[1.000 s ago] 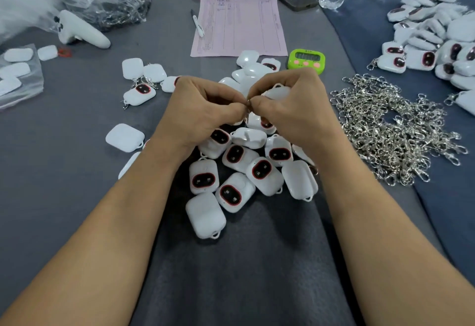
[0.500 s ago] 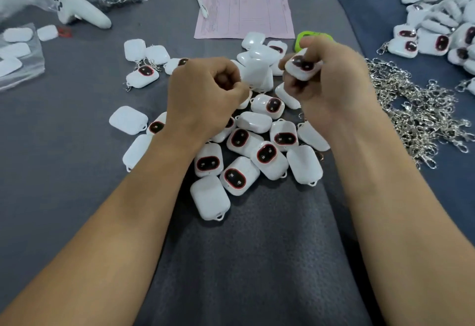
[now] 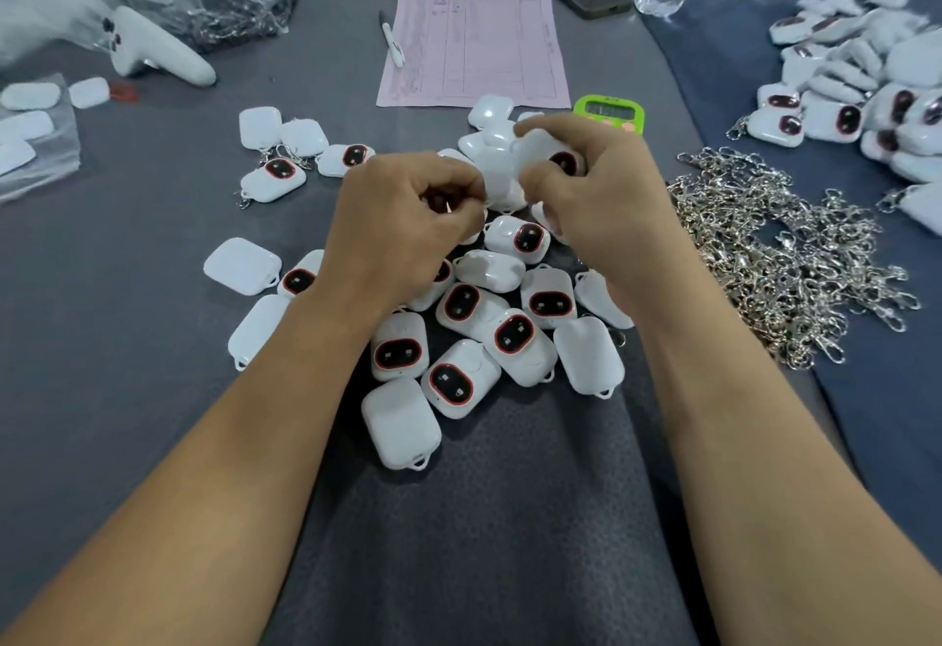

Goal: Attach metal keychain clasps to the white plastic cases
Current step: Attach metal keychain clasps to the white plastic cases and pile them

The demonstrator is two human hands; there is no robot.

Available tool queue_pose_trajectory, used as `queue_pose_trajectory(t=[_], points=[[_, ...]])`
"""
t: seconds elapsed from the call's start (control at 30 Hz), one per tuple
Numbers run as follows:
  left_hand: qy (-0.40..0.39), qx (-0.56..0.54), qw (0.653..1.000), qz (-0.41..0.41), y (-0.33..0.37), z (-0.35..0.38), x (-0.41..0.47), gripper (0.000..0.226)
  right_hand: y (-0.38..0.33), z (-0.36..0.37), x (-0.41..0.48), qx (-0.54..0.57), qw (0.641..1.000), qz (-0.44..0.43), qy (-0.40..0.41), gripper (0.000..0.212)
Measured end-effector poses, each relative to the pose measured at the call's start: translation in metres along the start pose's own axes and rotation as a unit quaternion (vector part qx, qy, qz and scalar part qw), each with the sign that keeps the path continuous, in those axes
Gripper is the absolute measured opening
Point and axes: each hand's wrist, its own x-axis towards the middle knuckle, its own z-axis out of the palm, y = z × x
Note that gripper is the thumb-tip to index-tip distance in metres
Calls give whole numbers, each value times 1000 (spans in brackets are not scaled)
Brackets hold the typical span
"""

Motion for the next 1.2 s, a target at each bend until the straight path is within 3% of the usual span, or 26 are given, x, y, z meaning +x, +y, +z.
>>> queue_pose_trajectory(t=[0.1, 0.3, 0.47, 0.83, 1.03, 1.2], points=[[-11, -9, 1000, 1, -1, -1, -1, 14, 2, 1, 0, -41, 999, 1, -13, 29], [-37, -17, 999, -6, -2, -1, -1, 18, 5, -4, 0, -90, 995, -12, -35, 14], [-66, -18, 998, -13, -7, -2, 0, 20, 6, -3, 1, -76, 997, -20, -5, 17], [-113, 5, 994, 2, -10, -1, 0, 25, 7, -3, 1, -114, 992, -17, -50, 9], [-101, 30, 994, -4, -10, 1, -2, 10, 2, -2, -3, -148, 987, -33, -46, 11], [-76, 81, 994, -14, -5, 3, -4, 10, -3, 1, -5, -195, 978, -61, -41, 11]])
